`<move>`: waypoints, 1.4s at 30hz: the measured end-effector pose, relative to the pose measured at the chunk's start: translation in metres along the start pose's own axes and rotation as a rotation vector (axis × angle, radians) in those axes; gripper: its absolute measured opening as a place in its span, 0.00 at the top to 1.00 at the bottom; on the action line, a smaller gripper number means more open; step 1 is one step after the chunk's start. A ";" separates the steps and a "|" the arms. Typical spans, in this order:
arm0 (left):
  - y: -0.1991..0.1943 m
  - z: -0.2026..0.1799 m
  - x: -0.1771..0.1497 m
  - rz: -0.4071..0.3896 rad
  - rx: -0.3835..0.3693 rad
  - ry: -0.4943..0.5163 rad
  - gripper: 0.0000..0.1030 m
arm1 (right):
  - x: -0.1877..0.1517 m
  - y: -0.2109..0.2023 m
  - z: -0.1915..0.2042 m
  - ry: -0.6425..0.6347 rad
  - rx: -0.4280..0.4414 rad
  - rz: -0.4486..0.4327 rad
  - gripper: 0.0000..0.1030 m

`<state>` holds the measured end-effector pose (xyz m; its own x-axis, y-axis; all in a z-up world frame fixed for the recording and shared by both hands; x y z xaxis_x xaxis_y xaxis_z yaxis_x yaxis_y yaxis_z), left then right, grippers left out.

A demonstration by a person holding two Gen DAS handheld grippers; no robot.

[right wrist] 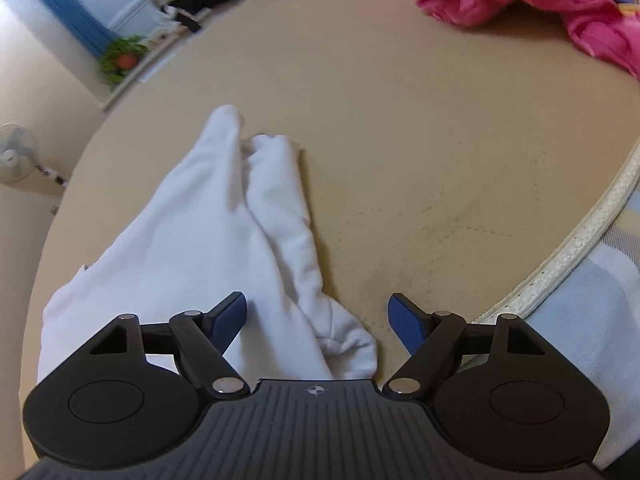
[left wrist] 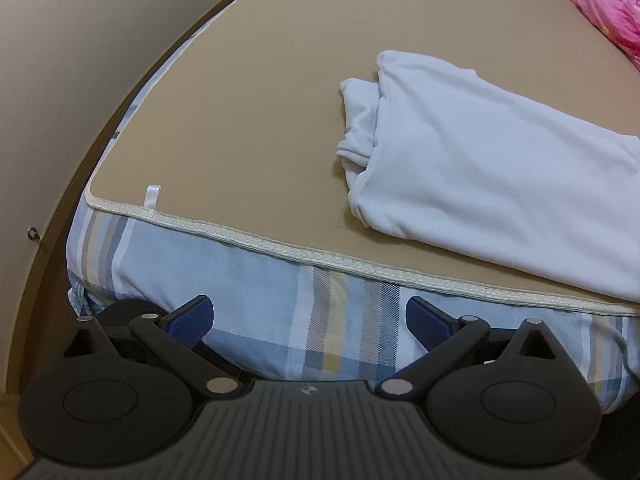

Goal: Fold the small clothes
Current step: 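Grasp the folded shirt's edge with the right gripper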

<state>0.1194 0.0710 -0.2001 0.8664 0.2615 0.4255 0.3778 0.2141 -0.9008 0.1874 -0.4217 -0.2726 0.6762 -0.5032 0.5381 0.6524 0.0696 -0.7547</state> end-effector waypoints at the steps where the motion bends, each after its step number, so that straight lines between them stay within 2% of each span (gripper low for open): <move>1: 0.002 -0.001 0.000 0.004 0.002 0.000 0.01 | -0.006 -0.002 0.005 -0.009 0.023 0.018 0.33; 2: 0.005 0.000 0.000 0.009 0.006 0.000 0.01 | -0.011 -0.004 0.011 -0.014 0.055 0.034 0.33; 5: 0.013 0.001 0.002 0.021 0.015 0.003 0.01 | -0.017 -0.007 0.020 -0.035 0.130 0.051 0.45; 6: 0.014 0.003 0.004 0.017 0.021 -0.001 0.01 | -0.017 -0.006 0.018 -0.010 0.136 0.057 0.53; 7: 0.016 0.007 0.007 0.012 0.030 -0.010 0.01 | -0.016 -0.005 0.015 0.029 0.155 0.059 0.76; 8: 0.017 0.013 0.010 0.007 0.037 -0.024 0.01 | -0.015 -0.003 0.015 0.064 0.191 0.066 0.80; 9: 0.018 0.018 0.013 0.005 0.041 -0.039 0.01 | -0.015 -0.002 0.013 0.103 0.204 0.071 0.80; 13: 0.026 0.044 0.027 0.000 0.057 -0.108 0.01 | -0.008 -0.003 0.017 0.164 0.167 0.052 0.81; 16: 0.034 0.059 0.036 -0.004 0.060 -0.145 0.01 | -0.007 -0.004 0.024 0.144 0.079 0.062 0.81; 18: 0.040 0.066 0.042 -0.006 0.060 -0.156 0.01 | 0.001 -0.011 0.044 0.009 -0.012 0.043 0.82; 21: 0.051 0.073 0.049 -0.002 0.039 -0.174 0.01 | 0.029 -0.028 0.106 -0.281 -0.118 -0.054 0.83; 24: 0.061 0.079 0.051 0.024 0.004 -0.202 0.01 | 0.054 -0.039 0.199 -0.583 -0.129 -0.167 0.84; 26: 0.067 0.086 0.051 0.034 -0.016 -0.226 0.01 | 0.052 -0.042 0.280 -0.825 -0.082 -0.245 0.84; 29: 0.075 0.101 0.049 0.048 -0.022 -0.274 0.01 | 0.007 -0.040 0.385 -1.162 0.025 -0.300 0.84; 31: 0.082 0.112 0.047 0.053 -0.011 -0.294 0.01 | -0.057 -0.024 0.436 -1.416 0.112 -0.252 0.83; 33: 0.087 0.118 0.045 0.056 -0.003 -0.289 0.01 | -0.121 0.003 0.452 -1.611 0.139 -0.145 0.83; 35: 0.090 0.121 0.042 0.067 -0.005 -0.287 0.01 | -0.175 0.029 0.449 -1.713 0.146 -0.010 0.83; 36: 0.092 0.123 0.040 0.072 -0.009 -0.287 0.01 | -0.188 0.038 0.446 -1.743 0.135 -0.003 0.81; 39: 0.096 0.121 0.037 0.083 -0.016 -0.282 0.01 | -0.196 0.038 0.444 -1.749 0.119 -0.050 0.79; 42: 0.099 0.114 0.037 0.088 -0.035 -0.279 0.01 | -0.191 0.023 0.443 -1.660 0.221 -0.024 0.64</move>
<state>0.1520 0.2092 -0.2634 0.7748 0.5271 0.3490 0.3205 0.1483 -0.9355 0.2245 0.0572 -0.2263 0.1758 0.8786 0.4439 0.6022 0.2608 -0.7546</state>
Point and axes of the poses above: each gripper's, at about its wrist camera, not at the fingertips, and y roughly the way its jaws point, z to its left, x to its top, the point moved 10 cm from there along y, roughly the way its jaws point, and after that the axes turned 11 degrees about -y, right-handed, at the moved point
